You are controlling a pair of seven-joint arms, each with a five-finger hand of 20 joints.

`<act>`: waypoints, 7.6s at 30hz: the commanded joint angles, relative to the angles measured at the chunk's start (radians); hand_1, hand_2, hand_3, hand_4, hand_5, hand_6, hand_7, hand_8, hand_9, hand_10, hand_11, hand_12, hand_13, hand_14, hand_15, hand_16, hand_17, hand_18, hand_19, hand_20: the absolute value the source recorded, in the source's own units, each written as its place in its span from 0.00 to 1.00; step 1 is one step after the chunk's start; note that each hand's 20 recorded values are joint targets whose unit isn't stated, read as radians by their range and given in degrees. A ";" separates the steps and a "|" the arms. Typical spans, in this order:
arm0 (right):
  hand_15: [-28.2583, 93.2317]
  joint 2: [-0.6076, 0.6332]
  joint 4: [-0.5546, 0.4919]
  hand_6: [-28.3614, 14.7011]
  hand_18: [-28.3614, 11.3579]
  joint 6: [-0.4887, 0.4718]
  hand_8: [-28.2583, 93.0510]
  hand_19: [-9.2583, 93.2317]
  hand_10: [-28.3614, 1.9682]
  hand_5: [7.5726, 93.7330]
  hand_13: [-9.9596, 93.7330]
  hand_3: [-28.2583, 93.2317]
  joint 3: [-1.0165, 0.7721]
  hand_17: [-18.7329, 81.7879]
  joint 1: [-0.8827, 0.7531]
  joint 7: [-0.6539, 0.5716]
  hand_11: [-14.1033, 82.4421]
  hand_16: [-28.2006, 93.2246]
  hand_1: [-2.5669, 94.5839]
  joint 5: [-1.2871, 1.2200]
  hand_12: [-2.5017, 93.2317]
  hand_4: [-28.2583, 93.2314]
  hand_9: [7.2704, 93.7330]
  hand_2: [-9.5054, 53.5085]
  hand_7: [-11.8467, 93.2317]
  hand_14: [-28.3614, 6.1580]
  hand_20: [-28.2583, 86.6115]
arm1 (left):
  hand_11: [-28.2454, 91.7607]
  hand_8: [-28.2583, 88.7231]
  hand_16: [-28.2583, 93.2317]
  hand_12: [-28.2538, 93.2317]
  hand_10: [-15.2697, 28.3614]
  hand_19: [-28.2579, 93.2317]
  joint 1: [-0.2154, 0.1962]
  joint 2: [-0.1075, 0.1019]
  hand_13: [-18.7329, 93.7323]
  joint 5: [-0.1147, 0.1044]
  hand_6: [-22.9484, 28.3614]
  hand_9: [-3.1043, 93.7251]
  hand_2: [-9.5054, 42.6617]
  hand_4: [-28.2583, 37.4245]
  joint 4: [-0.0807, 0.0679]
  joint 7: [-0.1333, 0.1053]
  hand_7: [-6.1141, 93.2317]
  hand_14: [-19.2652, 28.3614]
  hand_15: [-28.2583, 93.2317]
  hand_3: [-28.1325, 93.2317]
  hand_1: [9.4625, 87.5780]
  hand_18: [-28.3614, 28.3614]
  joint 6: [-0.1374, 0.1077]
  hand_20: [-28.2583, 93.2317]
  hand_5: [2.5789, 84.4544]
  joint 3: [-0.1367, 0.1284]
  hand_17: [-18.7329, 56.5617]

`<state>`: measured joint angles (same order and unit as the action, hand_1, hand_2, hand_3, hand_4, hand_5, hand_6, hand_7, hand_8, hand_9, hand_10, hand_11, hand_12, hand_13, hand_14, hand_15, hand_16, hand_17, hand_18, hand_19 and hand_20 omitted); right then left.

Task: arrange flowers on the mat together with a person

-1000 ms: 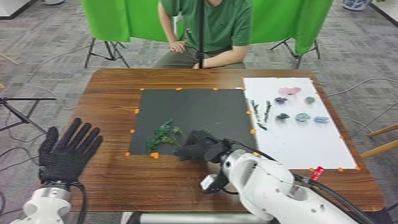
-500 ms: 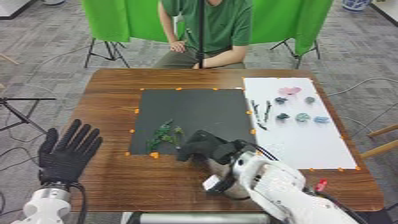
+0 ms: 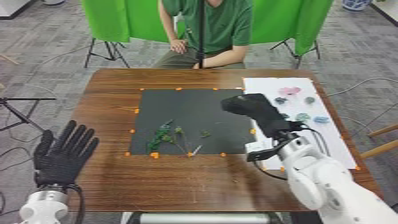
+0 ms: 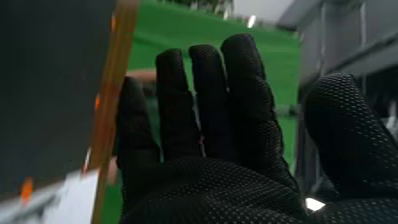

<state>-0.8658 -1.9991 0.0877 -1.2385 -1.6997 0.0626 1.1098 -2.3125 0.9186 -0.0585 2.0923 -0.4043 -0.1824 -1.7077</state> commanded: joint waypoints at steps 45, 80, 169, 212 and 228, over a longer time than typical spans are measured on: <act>0.32 -0.019 0.058 0.62 0.36 -0.260 0.14 0.16 0.56 0.52 0.40 0.81 -0.450 0.40 -0.247 0.056 0.20 0.29 0.25 -0.361 0.12 0.06 0.44 0.23 0.23 0.46 0.41 | 0.34 0.17 0.16 0.27 0.63 0.42 -0.013 0.019 0.41 0.024 0.56 0.40 0.48 0.00 -0.019 0.006 0.12 0.64 0.41 0.77 0.20 0.69 0.078 0.32 0.46 -0.034 0.21; 0.34 -0.082 0.019 0.71 0.55 -0.048 0.12 0.09 0.69 0.63 0.43 0.84 -0.458 0.40 -0.306 0.162 0.22 0.25 0.40 -0.206 0.12 0.04 0.52 0.00 0.28 0.62 0.44 | 0.34 0.16 0.16 0.27 0.61 0.42 -0.006 0.013 0.41 0.033 0.55 0.41 0.48 0.00 -0.014 0.003 0.12 0.64 0.41 0.77 0.20 0.69 0.087 0.32 0.47 -0.026 0.22; 0.45 -0.276 0.321 0.73 0.41 0.049 0.19 0.72 0.75 0.65 0.76 0.71 0.751 0.49 0.733 -0.127 0.24 0.61 0.72 0.850 0.45 0.00 0.79 0.00 0.45 0.78 0.66 | 0.35 0.16 0.17 0.27 0.64 0.43 0.039 -0.013 0.42 -0.015 0.57 0.42 0.49 0.00 -0.034 -0.037 0.12 0.67 0.43 0.78 0.20 0.70 0.041 0.32 0.48 0.030 0.21; 0.48 -0.370 0.472 0.72 0.35 0.020 0.10 0.73 0.68 0.54 0.65 0.80 0.837 0.45 0.757 -0.258 0.23 0.51 0.61 1.027 0.18 0.00 0.54 0.00 0.34 0.68 0.62 | 0.35 0.16 0.17 0.27 0.64 0.44 0.079 -0.025 0.42 -0.026 0.57 0.42 0.48 0.00 -0.048 -0.015 0.13 0.68 0.44 0.78 0.19 0.70 0.027 0.32 0.48 0.055 0.21; 0.36 -0.153 0.173 0.70 0.38 -0.035 0.12 0.46 0.68 0.45 0.56 0.83 0.394 0.44 0.503 -0.270 0.20 0.42 0.52 0.602 0.13 0.00 0.44 0.00 0.28 0.56 0.47 | 0.35 0.16 0.17 0.27 0.63 0.44 0.026 0.008 0.42 -0.024 0.55 0.42 0.47 0.00 -0.028 -0.026 0.13 0.68 0.44 0.78 0.20 0.70 0.023 0.32 0.49 0.007 0.21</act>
<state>-1.1735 -1.7151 0.0372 -0.6457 -1.0617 -0.1764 1.9436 -2.2361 0.9119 -0.0837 2.0460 -0.4205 -0.1521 -1.6826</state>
